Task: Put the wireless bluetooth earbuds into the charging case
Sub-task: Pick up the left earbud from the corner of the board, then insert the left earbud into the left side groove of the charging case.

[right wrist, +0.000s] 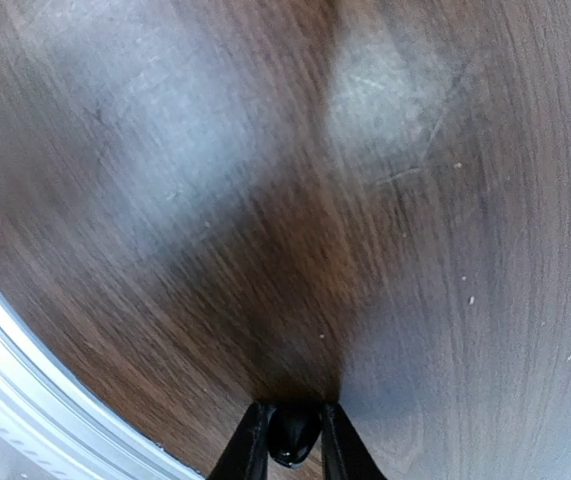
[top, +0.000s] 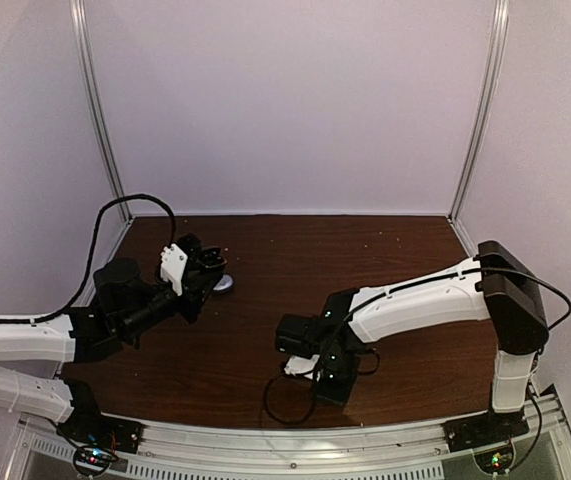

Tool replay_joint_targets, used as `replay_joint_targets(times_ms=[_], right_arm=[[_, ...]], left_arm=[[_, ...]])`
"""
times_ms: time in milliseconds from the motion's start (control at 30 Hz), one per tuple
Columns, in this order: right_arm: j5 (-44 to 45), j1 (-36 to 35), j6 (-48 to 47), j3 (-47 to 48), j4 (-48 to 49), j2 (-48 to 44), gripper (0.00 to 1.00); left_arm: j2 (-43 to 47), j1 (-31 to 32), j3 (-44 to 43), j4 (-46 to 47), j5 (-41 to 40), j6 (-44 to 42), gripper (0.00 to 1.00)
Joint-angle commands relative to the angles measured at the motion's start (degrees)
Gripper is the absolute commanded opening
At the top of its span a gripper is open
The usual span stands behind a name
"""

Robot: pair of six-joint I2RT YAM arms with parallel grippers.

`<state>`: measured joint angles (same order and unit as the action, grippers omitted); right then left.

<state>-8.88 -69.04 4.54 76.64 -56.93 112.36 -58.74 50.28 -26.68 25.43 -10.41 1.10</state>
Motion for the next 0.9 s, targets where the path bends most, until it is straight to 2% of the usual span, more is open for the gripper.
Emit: replay_joint_targets(times_ms=[0,233,400,533,700,867], right_arm=[[1.72,-0.19,0.31,0.81,-0.86,0.59,0.14],[4.22,1.16,0.21,4.81,1.38,-3.28,0.09],[7.78,2.77,-0.11,7.94,9.09,-10.87,0.07],[8.35,3.38,-1.35,8.14,20.34,-18.70,0.06],[4.78,3.46,-3.53,4.23,38.89,-28.37,0.07],[1.00,3.40,-3.76,2.61,51.04,-30.44,0.08]], left_arm=[[0.82,-0.41,-0.79,2.34,0.42,0.48,0.00],[1.15,-0.36,-0.02,5.35,1.63,1.70,0.00],[0.90,-0.36,1.86,11.44,4.89,2.60,0.00],[0.26,-0.37,2.03,14.65,6.52,2.08,0.00],[-1.20,-0.37,-0.30,15.57,8.93,2.17,0.00],[-2.26,-0.36,-2.46,17.34,15.87,2.88,0.00]])
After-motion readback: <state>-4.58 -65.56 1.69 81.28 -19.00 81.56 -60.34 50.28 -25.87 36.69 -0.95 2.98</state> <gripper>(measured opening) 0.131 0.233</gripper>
